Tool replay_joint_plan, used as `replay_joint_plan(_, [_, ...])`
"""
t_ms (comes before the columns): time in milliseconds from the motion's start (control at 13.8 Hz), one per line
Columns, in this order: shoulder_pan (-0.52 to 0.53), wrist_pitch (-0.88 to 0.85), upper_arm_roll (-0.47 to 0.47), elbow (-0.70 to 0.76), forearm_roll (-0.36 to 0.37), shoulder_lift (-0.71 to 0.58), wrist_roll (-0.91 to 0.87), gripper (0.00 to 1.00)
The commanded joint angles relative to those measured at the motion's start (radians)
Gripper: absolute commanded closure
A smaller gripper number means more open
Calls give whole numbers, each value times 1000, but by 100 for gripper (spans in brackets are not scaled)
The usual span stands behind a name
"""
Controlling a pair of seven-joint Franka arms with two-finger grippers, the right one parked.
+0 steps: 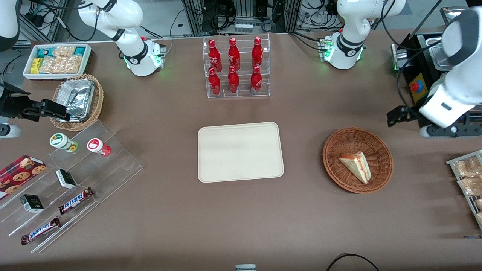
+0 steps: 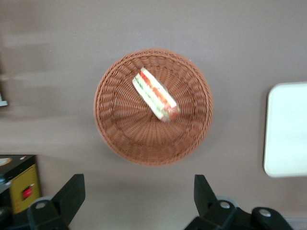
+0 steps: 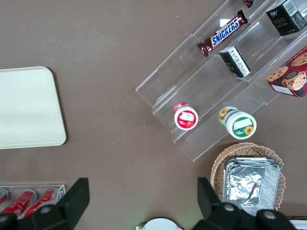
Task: Place sandwich from basket to tray
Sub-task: 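Move the left gripper down over the sandwich in the wicker basket, then close the left gripper on the wrapped sandwich and lift it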
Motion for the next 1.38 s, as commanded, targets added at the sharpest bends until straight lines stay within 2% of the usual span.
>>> replay_joint_plan(0, [-14,153,-17,-119,5,5,-138,0])
replay_joint_plan(217, [-12,250,-33,-150,4,91,-330,0])
replay_joint_plan(652, [-12,450,-40,-242,4,156,-377,0])
replay_joint_plan(1304, [-6,580,-36,-251,4,271,-398,0])
